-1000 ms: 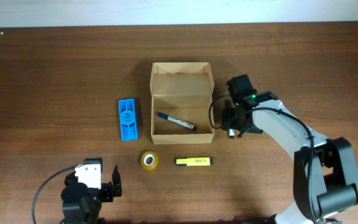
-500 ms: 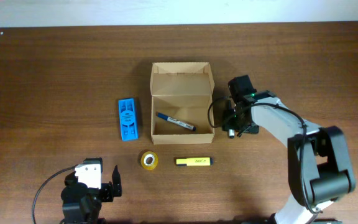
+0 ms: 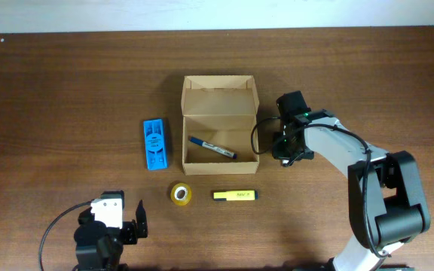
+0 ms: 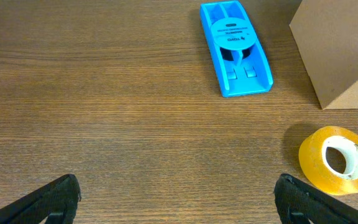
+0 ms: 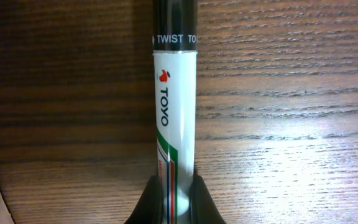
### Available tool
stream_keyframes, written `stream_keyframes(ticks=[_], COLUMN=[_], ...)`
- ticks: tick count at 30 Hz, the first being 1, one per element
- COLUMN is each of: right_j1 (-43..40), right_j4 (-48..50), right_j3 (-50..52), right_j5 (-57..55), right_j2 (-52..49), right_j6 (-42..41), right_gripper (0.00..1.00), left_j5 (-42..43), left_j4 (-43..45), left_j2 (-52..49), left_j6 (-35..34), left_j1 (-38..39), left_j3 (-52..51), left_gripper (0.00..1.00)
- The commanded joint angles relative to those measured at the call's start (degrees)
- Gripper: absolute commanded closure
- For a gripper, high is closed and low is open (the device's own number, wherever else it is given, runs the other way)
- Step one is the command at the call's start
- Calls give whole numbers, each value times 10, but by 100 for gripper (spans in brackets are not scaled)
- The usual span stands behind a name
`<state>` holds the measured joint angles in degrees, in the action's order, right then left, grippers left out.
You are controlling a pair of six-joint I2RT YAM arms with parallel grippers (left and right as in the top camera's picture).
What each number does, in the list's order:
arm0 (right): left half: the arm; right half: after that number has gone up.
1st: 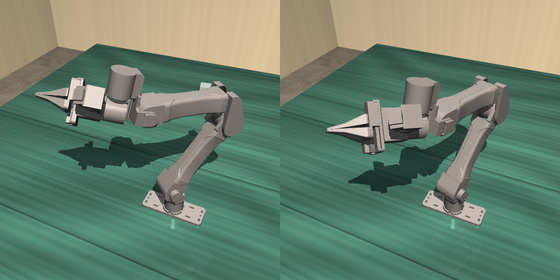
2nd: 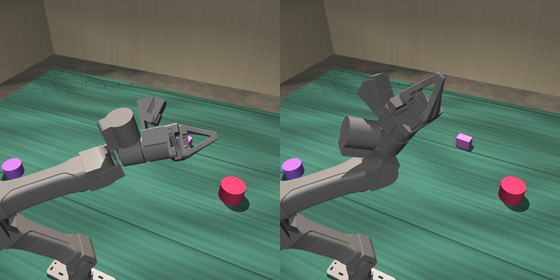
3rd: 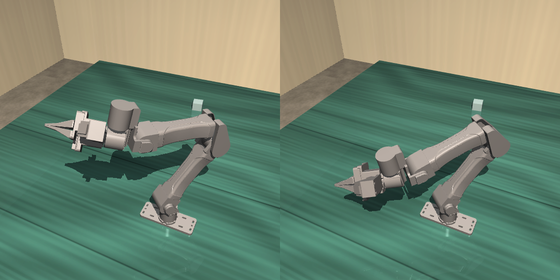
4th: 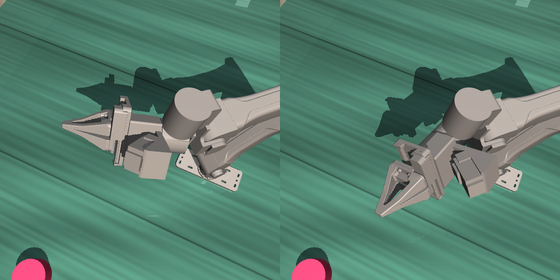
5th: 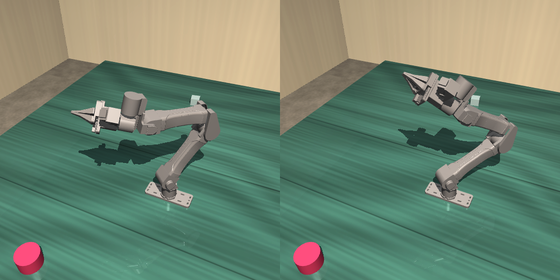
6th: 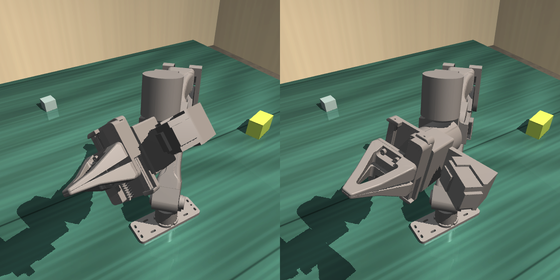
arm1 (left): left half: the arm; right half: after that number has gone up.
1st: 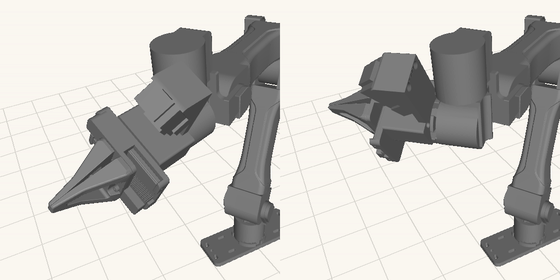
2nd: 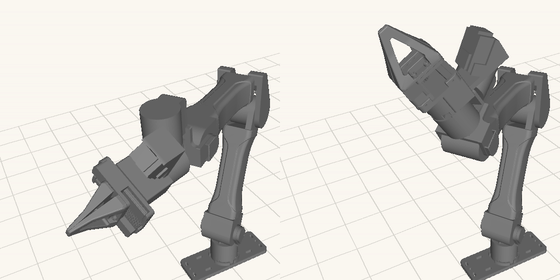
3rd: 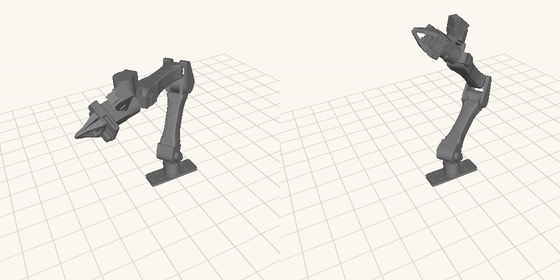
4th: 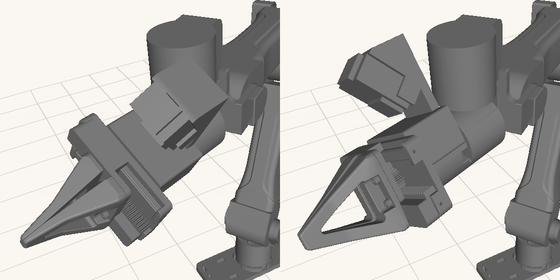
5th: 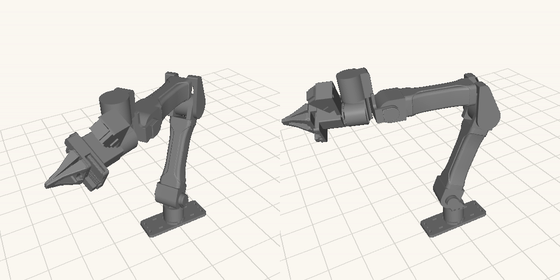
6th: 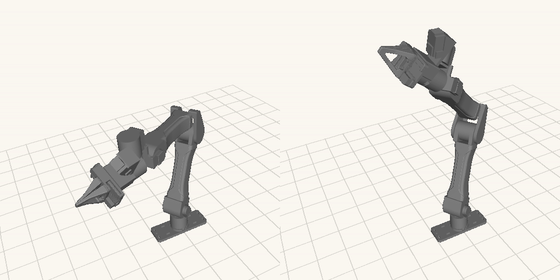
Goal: Pack container
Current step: 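Move the right gripper to the black marker and grasp it, then place the black marker into the box beside the blue marker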
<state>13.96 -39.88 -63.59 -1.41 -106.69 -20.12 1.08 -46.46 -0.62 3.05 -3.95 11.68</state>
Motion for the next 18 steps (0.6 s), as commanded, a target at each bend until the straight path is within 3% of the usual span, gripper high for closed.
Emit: stream_keyframes(ticks=[1,10,13,18], right_j1=[-3,-1,10,53], right_j4=[-16,-85,-108,-127], right_j3=[-7,-85,-120,-169], right_j5=[6,11,35,99], right_j2=[9,94,133,149], right_j6=[4,17,79,265], right_gripper=[96,97,96,96], left_j5=[0,0,0,0], left_j4=[-1,-1,-1,-1], left_j2=[3,3,3,3], left_j6=[9,9,9,9], left_j1=[-2,-2,-2,-2], left_j3=[-4,-4,-4,-4], left_gripper=[0,1,0,0])
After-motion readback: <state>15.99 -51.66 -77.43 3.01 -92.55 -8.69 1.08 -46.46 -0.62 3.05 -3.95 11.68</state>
